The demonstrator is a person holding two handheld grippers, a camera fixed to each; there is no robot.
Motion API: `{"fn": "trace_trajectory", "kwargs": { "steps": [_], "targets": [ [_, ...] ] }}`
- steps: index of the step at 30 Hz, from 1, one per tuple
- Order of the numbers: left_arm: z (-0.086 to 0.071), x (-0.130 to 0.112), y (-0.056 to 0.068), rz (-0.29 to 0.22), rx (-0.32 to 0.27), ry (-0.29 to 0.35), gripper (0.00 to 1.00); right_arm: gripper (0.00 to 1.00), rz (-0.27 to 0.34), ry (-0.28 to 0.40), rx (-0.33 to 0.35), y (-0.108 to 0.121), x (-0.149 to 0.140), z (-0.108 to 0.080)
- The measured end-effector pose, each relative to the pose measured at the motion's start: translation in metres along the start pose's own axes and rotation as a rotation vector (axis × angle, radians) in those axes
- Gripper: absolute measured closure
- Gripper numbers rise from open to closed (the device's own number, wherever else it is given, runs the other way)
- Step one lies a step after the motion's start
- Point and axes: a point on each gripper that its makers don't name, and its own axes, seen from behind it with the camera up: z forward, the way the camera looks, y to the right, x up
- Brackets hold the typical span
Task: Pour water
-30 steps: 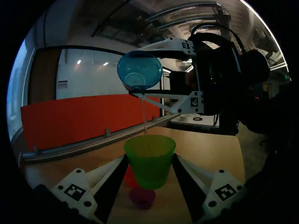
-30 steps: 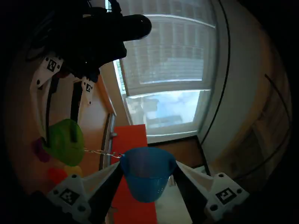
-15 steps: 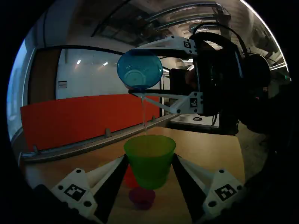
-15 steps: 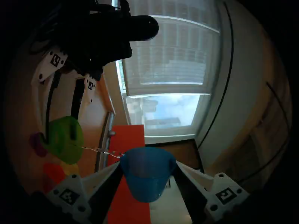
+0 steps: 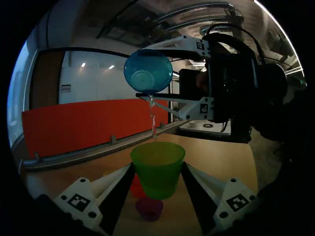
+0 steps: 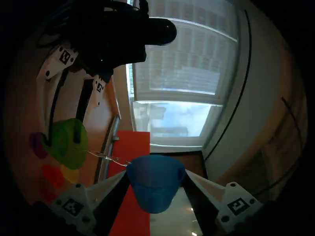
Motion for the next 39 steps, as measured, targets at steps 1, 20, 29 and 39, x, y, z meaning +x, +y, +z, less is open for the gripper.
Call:
{"fn": "trace_trajectory", "kwargs": {
  "steps": [1, 20, 29, 39],
  "targets": [
    [0.0000, 0.0000, 0.0000, 0.000, 0.000, 0.000, 0.17, 0.10, -0.003, 0.001, -0.001, 0.0006, 0.0005, -0.0001],
    [-0.0014, 0.0017, -0.0015, -0.004, 0.004, 0.005, 0.17, 0.10, -0.109, 0.014, -0.009, 0.0033, 0.0073, -0.0002],
    [-0.0024, 0.0000, -0.0027, -0.011, 0.007, 0.004, 0.17, 0.10, -0.117, 0.017, -0.010, 0.0029, 0.0088, -0.0010],
    [-0.0028, 0.0011, -0.0018, -0.009, 0.006, 0.005, 0.17, 0.10, 0.081, 0.032, -0.011, 0.0051, 0.0086, -0.0046]
  ]
}}
